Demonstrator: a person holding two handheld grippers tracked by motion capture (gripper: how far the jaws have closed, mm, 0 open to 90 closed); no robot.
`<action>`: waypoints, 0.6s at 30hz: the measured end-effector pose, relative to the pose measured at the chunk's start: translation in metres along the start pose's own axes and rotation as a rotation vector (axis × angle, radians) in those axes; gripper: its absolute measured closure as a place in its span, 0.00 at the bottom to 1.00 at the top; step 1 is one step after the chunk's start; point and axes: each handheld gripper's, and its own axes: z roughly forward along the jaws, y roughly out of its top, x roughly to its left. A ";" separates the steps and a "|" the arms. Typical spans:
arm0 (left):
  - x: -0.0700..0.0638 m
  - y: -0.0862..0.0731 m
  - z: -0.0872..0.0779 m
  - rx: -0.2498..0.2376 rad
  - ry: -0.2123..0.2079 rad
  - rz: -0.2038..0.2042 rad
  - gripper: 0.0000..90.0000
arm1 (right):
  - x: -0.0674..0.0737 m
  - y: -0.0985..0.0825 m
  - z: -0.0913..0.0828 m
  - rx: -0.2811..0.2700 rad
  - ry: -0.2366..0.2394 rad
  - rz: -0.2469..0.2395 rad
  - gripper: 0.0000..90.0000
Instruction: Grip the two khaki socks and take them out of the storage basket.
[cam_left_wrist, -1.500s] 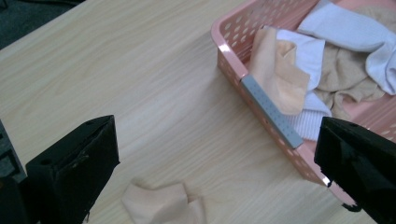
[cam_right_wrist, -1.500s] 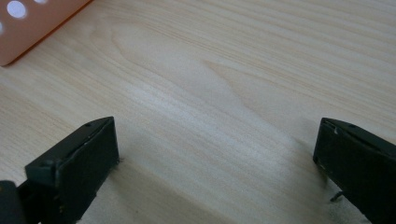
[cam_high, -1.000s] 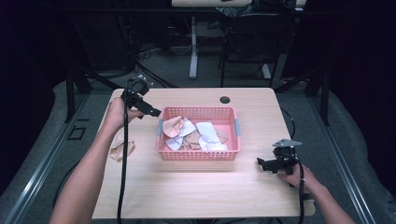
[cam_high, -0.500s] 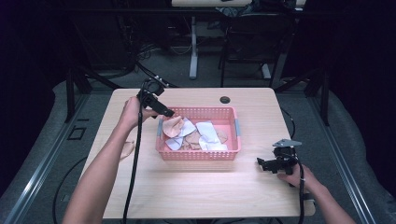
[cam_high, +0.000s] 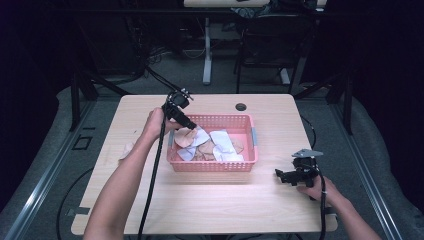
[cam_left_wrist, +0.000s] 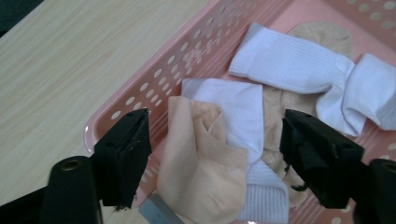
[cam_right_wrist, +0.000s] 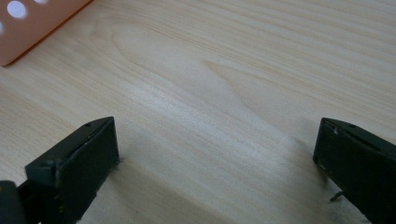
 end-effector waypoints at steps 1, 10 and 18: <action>0.001 0.000 0.003 0.008 -0.003 0.001 0.30 | 0.000 0.000 0.000 0.000 0.000 0.000 0.00; 0.005 -0.004 0.030 0.079 0.022 -0.004 0.46 | 0.000 0.000 0.000 0.002 0.001 -0.001 0.00; 0.013 -0.008 0.043 0.098 0.036 -0.032 0.54 | 0.000 0.000 0.000 0.002 0.001 -0.001 0.00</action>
